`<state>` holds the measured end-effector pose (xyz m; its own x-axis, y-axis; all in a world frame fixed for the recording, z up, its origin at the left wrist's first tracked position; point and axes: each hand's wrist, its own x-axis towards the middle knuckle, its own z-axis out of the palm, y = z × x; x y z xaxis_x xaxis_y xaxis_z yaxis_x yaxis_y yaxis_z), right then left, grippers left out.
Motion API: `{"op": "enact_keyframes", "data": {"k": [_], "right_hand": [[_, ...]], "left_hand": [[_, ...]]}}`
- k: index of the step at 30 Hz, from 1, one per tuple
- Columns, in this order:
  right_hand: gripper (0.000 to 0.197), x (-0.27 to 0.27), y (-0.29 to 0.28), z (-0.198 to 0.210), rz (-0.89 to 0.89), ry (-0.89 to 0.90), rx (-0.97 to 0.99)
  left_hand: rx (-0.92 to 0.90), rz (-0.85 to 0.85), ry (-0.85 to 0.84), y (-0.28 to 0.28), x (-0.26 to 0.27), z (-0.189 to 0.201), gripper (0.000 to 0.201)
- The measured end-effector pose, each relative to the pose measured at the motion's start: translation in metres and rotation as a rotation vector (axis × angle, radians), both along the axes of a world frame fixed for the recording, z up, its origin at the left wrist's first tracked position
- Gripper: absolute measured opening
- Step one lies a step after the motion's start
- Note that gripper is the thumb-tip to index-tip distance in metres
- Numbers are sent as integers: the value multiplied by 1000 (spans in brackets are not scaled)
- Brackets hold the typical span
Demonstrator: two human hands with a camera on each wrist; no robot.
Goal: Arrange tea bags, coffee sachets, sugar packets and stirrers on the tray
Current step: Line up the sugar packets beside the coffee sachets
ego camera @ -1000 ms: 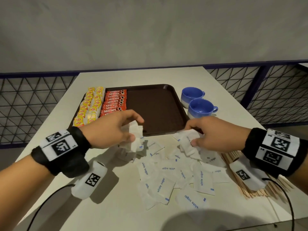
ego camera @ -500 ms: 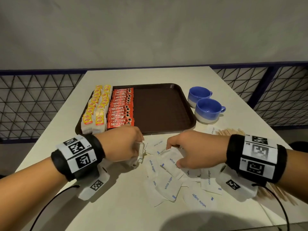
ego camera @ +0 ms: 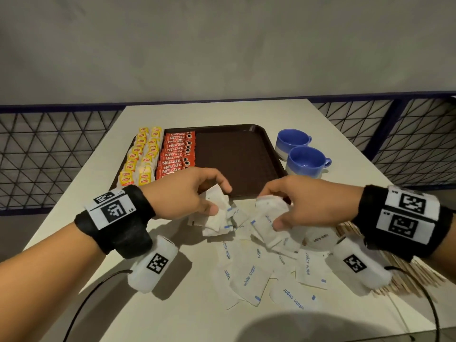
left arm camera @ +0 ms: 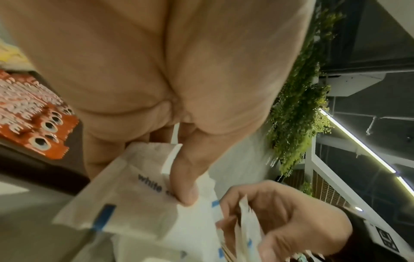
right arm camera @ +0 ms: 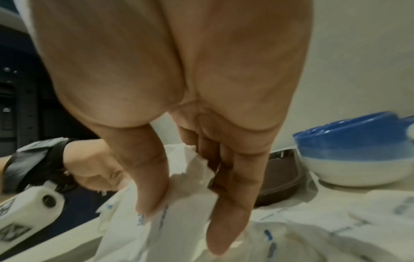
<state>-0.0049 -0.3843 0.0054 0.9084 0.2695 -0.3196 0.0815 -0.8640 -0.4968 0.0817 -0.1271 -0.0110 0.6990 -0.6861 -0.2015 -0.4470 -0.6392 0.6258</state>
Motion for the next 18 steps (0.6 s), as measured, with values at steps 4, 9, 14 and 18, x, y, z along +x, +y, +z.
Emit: {"op": "enact_keyframes", "data": {"k": [4,9,14,18], "right_hand": [[30,0,-20,7,-112,-8,77],[26,-3,-33,5,-162,1,95],[22,-7,-30,5,-155,-7,119],[20,-12,-19,9,-116,-31,173]], "left_hand": [[201,-82,-112,-27,-2,-15,31],[326,-264,-272,-40,-7,-22,25],[398,-316,-257,-44,-11,-21,46],[494,-362,-282,-42,-7,-18,36]]}}
